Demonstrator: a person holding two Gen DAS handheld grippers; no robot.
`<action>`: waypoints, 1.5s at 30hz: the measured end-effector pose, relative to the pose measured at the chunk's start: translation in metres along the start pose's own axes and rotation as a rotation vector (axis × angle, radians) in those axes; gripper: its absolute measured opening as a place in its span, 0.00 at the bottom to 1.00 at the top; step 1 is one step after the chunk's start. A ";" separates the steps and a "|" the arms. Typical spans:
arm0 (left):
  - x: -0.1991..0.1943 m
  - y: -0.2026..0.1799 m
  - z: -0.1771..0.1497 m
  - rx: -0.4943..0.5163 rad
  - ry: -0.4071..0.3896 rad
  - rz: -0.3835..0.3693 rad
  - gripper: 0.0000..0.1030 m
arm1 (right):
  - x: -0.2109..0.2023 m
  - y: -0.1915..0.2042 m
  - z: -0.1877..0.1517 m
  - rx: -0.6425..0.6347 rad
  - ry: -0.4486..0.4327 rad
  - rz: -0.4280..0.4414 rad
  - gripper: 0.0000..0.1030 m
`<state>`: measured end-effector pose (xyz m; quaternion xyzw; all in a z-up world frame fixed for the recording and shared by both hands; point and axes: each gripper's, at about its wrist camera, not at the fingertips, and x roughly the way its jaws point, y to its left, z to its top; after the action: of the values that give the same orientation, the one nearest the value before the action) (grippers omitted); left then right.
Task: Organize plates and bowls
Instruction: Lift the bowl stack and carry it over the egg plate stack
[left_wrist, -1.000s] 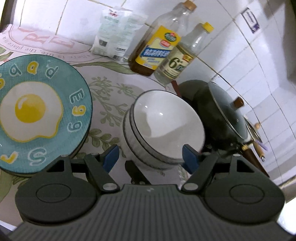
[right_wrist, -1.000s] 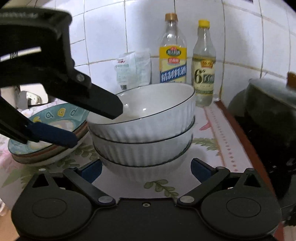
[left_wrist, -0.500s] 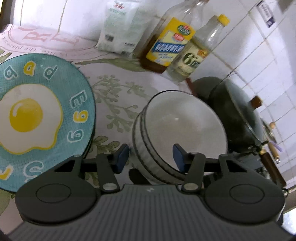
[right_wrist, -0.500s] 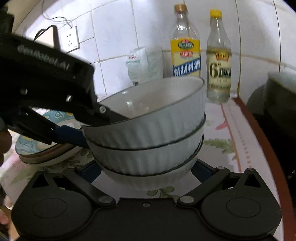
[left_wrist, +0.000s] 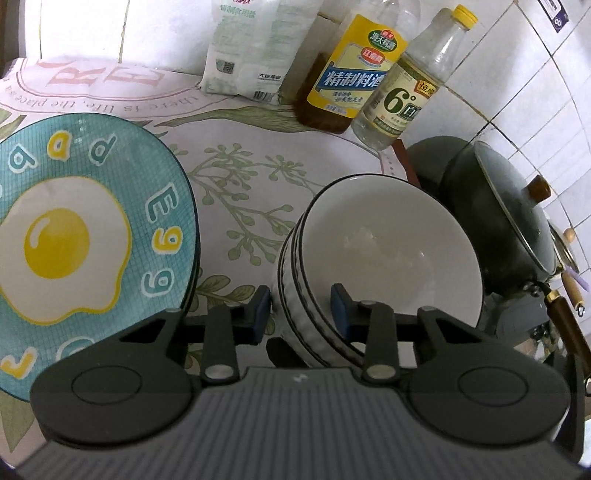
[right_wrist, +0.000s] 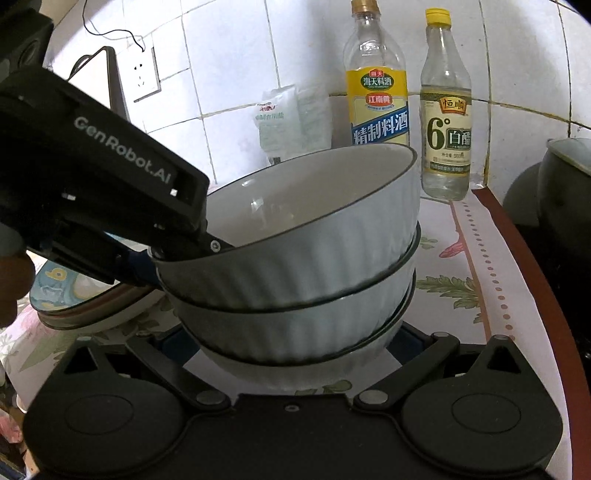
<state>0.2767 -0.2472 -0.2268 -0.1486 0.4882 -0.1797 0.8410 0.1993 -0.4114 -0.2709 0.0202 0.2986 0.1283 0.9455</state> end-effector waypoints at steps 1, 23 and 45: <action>0.000 0.000 0.000 0.003 0.000 0.000 0.33 | -0.001 0.001 -0.001 -0.001 -0.003 -0.002 1.00; -0.039 -0.006 -0.016 0.044 0.013 -0.051 0.33 | -0.042 0.028 -0.010 -0.005 -0.040 -0.061 1.00; -0.154 0.043 -0.026 0.030 -0.026 -0.018 0.33 | -0.083 0.124 0.014 -0.054 -0.045 0.006 1.00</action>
<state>0.1900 -0.1423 -0.1391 -0.1427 0.4731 -0.1925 0.8478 0.1136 -0.3124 -0.1987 -0.0013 0.2737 0.1387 0.9518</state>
